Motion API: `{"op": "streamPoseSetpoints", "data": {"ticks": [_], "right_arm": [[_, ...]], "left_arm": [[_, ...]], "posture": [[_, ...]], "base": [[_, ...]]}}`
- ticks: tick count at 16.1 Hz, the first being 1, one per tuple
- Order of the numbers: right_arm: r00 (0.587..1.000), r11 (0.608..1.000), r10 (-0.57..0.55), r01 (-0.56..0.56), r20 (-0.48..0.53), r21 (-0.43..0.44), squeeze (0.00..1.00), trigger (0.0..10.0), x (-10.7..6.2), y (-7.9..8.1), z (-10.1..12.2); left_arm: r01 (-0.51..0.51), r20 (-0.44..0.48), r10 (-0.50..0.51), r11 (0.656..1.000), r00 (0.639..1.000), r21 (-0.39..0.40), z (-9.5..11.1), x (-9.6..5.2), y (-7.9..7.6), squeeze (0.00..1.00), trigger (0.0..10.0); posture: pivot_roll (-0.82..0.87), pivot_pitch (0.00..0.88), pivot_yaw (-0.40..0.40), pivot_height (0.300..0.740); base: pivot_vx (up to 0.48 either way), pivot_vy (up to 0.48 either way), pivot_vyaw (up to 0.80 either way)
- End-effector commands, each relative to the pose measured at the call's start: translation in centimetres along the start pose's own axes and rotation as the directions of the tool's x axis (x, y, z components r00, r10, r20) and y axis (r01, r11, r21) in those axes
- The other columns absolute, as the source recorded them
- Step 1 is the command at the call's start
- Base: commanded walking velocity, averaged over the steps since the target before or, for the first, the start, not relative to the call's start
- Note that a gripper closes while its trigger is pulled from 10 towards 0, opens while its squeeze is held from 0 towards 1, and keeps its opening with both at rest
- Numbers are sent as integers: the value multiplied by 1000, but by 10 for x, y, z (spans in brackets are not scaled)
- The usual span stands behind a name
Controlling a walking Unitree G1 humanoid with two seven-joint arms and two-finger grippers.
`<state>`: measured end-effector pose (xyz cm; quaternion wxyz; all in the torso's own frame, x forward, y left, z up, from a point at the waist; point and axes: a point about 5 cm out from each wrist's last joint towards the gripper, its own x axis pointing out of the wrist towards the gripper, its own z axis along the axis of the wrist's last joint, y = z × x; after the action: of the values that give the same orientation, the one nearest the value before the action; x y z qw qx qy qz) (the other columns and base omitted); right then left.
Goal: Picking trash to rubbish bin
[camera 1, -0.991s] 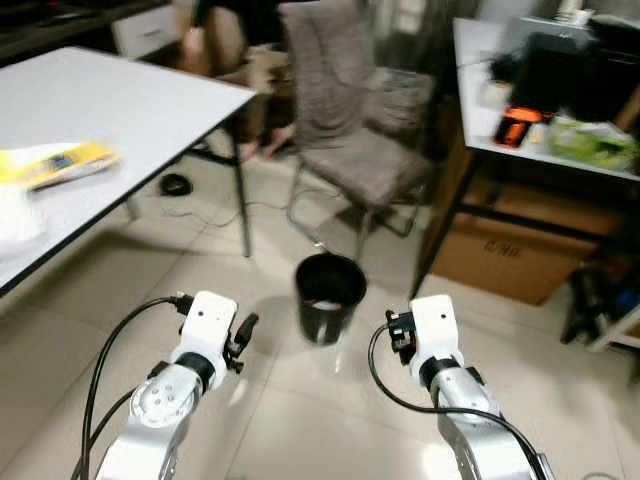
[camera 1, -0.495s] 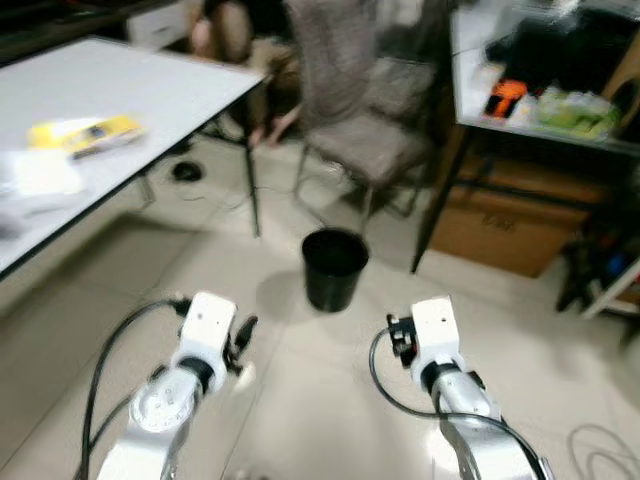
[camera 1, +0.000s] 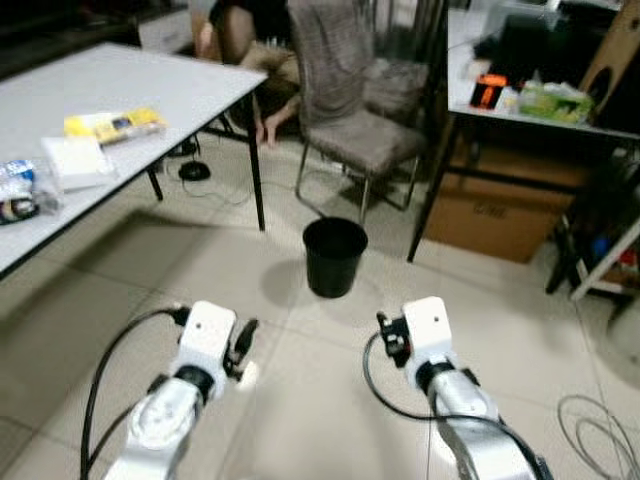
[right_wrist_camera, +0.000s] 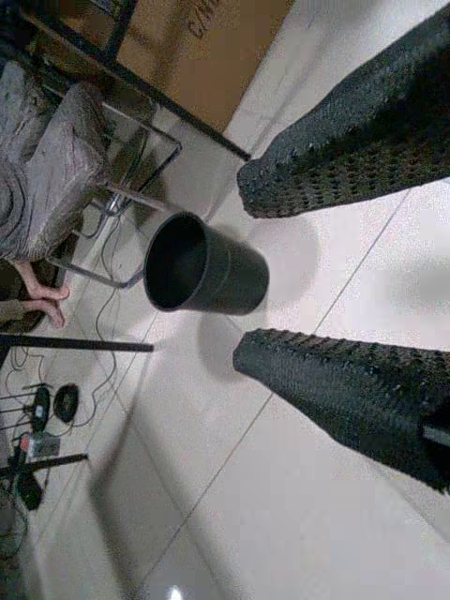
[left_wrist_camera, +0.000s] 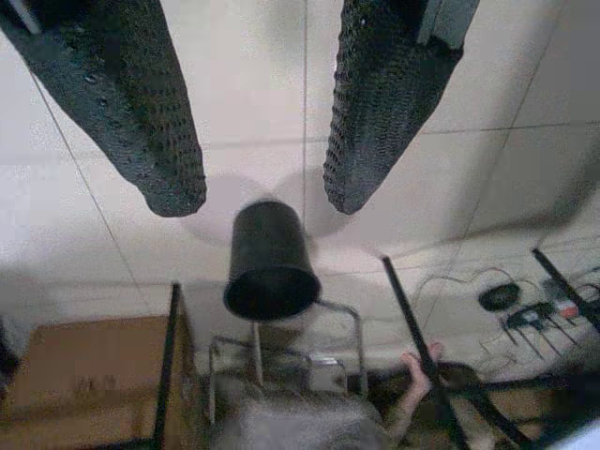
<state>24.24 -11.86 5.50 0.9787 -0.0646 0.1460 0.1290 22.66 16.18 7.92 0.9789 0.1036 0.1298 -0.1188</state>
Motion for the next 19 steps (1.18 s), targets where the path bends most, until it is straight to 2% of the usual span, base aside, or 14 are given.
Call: {"op": "streamPoseSetpoints", "data": {"ticks": [1, 2, 4, 6, 9, 11, 13, 17, 18, 19], "right_arm": [[999, 1000, 21, -21, 33, 4, 0, 10000, 1, 3, 8], [998, 999, 31, -30, 60, -19, 0, 10000, 3, 3, 14], [995, 999, 47, -46, 87, -13, 0, 10000, 5, 3, 21], [984, 993, 118, -115, 134, -30, 0, 10000, 6, 8, 32], [958, 979, 203, -197, 203, -51, 0, 10000, 8, 20, 48], [952, 979, 202, -196, 230, -48, 0, 10000, 9, 20, 56], [940, 979, 202, -197, 274, -45, 0, 10000, 10, 17, 69], [935, 975, 221, -214, 279, -54, 0, 10000, 11, 17, 71], [932, 973, 231, -221, 280, -67, 0, 10000, 13, 19, 72], [927, 974, 226, -216, 300, -66, 0, 10000, 15, 20, 77]], "left_arm": [[-58, 42, 57, 998, 997, 19, 8, -1, 8, 0, 10000], [-103, 73, 103, 995, 992, -4, 13, -1, 12, 0, 10000], [-138, 107, 140, 990, 984, -24, 20, -1, 15, 0, 10000], [-195, 139, 200, 979, 970, -52, 26, -4, 21, 0, 10000], [-257, 182, 262, 965, 948, -50, 38, -11, 33, 0, 10000], [-282, 200, 288, 958, 936, -58, 46, -11, 39, 0, 10000], [-289, 230, 295, 955, 927, -61, 58, -7, 45, 0, 10000], [-275, 241, 275, 961, 931, -31, 64, 2, 47, 0, 10000], [-281, 260, 269, 960, 927, 9, 70, 4, 51, 0, 10000], [-290, 272, 278, 957, 921, 5, 76, 5, 55, 0, 10000]], "posture": [[44, 0, -52, 740], [46, 0, -55, 740], [49, 0, -60, 740], [53, 0, -66, 740], [59, 0, -74, 740], [55, 0, -78, 740], [39, 0, -80, 740], [37, 0, -73, 740], [46, 0, -73, 740], [48, 0, -69, 740]], "base": [[0, 0, 800], [0, 0, 800], [0, 0, 800], [0, 0, 800], [299, 0, 800], [311, 0, 800], [339, 0, 800], [368, 0, 800], [371, 0, 800], [375, 0, 800]]}}
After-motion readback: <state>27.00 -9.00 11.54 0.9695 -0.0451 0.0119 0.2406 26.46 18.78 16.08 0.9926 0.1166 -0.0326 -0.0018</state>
